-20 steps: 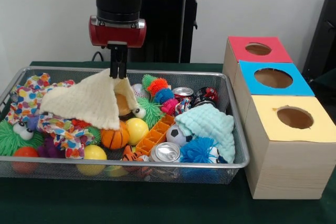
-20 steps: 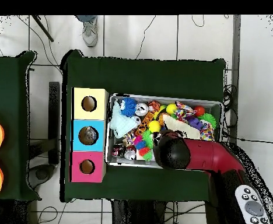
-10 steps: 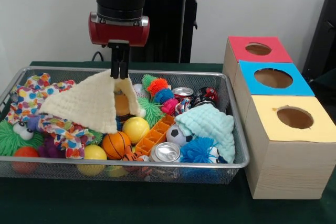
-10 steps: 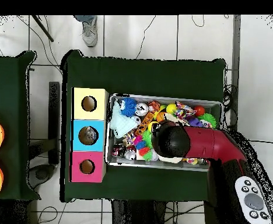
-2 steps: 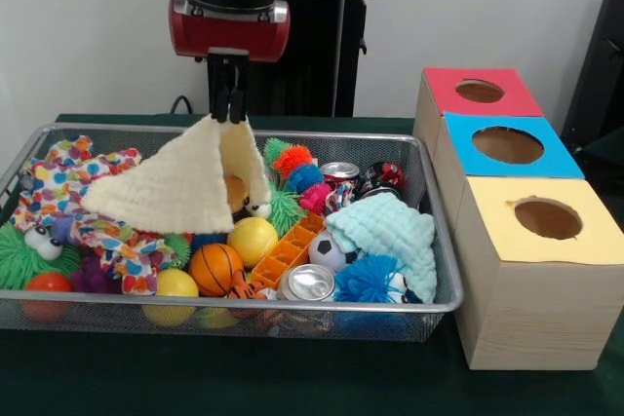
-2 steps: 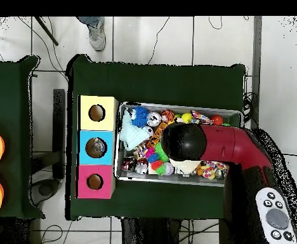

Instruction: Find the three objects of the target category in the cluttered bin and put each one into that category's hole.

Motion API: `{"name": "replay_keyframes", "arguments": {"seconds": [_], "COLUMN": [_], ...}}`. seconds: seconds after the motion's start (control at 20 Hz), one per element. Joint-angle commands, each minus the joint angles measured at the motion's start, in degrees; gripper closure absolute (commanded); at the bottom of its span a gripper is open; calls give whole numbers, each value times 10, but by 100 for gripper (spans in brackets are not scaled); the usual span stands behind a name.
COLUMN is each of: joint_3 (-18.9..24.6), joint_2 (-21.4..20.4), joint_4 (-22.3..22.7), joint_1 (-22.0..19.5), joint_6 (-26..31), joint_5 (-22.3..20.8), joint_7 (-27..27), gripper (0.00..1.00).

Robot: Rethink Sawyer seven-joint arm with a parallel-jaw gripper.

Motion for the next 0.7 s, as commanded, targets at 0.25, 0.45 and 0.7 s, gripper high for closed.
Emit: {"name": "replay_keyframes", "arguments": {"seconds": [0.25, 0.45, 0.7], "joint_3": [8, -7, -30], "joint_2": [-77, -107, -131], "joint_4": [-21, 8, 34], "joint_1": [37, 50, 73], "joint_6": [138, 135, 125], "joint_5": [34, 41, 43], "joint_7": [32, 55, 86], "gripper": [100, 100, 100]}}
